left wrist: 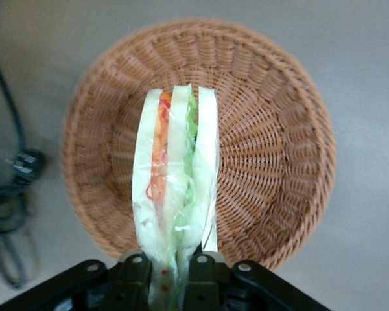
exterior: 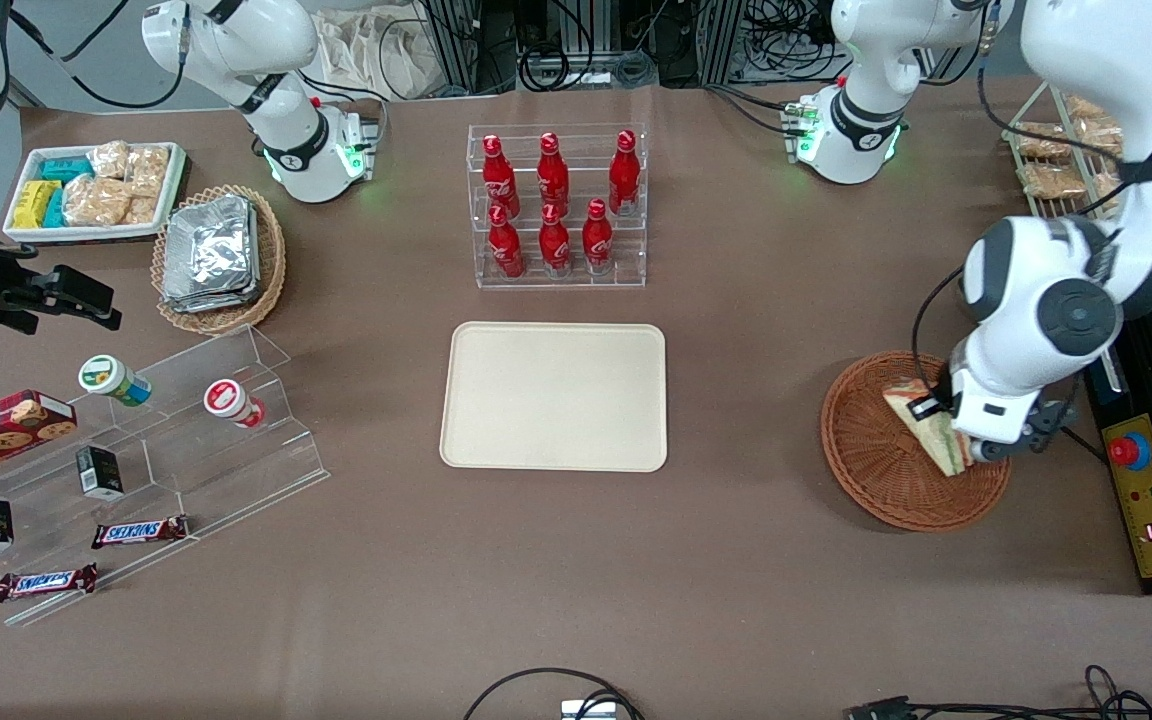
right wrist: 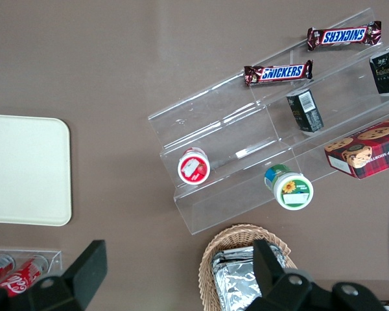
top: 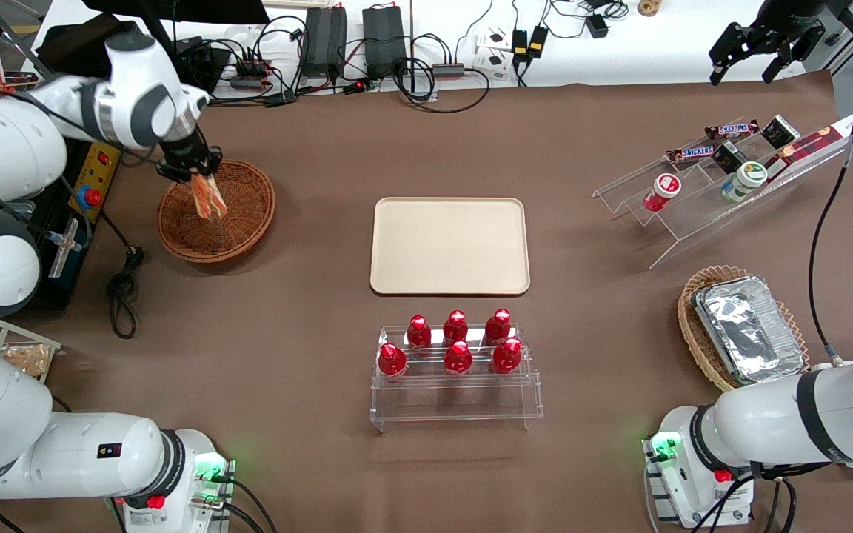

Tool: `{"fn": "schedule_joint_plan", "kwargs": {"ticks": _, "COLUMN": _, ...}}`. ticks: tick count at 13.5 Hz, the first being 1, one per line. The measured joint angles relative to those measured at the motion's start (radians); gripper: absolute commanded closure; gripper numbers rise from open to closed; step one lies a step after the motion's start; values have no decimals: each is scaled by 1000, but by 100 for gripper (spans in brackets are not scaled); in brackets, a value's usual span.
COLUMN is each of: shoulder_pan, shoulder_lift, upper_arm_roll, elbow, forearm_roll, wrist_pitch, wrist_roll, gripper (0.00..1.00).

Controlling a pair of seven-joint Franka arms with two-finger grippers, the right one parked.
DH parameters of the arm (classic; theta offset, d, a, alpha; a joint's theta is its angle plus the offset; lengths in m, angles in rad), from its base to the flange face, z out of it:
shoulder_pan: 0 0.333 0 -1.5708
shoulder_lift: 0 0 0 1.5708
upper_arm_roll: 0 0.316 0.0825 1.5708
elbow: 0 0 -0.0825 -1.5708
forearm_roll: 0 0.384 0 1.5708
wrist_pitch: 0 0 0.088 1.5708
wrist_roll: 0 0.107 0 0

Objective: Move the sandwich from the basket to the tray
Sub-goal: 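Close the left gripper on the sandwich's upright edge, then lift the sandwich out of the basket with the left gripper, then carry the held sandwich over the cream tray with the left gripper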

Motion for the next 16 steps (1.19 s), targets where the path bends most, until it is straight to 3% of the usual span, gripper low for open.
{"fn": "schedule_joint_plan", "kwargs": {"ticks": 4, "shoulder_pan": -9, "shoulder_lift": -32, "upper_arm_roll": -14, "elbow": 260, "forearm_roll": -22, "wrist_pitch": -303, "wrist_roll": 296, "gripper": 100}}
{"fn": "schedule_joint_plan", "kwargs": {"ticks": 8, "shoulder_pan": -76, "shoulder_lift": -33, "upper_arm_roll": -83, "elbow": 465, "forearm_roll": -83, "wrist_pitch": -525, "wrist_roll": 375, "gripper": 100}}
{"fn": "schedule_joint_plan", "kwargs": {"ticks": 11, "shoulder_pan": -189, "shoulder_lift": -17, "upper_arm_roll": -138, "elbow": 534, "forearm_roll": -83, "wrist_pitch": -564, "wrist_roll": 318, "gripper": 100}}
{"fn": "schedule_joint_plan", "kwargs": {"ticks": 16, "shoulder_pan": -235, "shoulder_lift": 109, "upper_arm_roll": -309, "elbow": 576, "forearm_roll": -83, "wrist_pitch": -479, "wrist_roll": 8, "gripper": 100}}
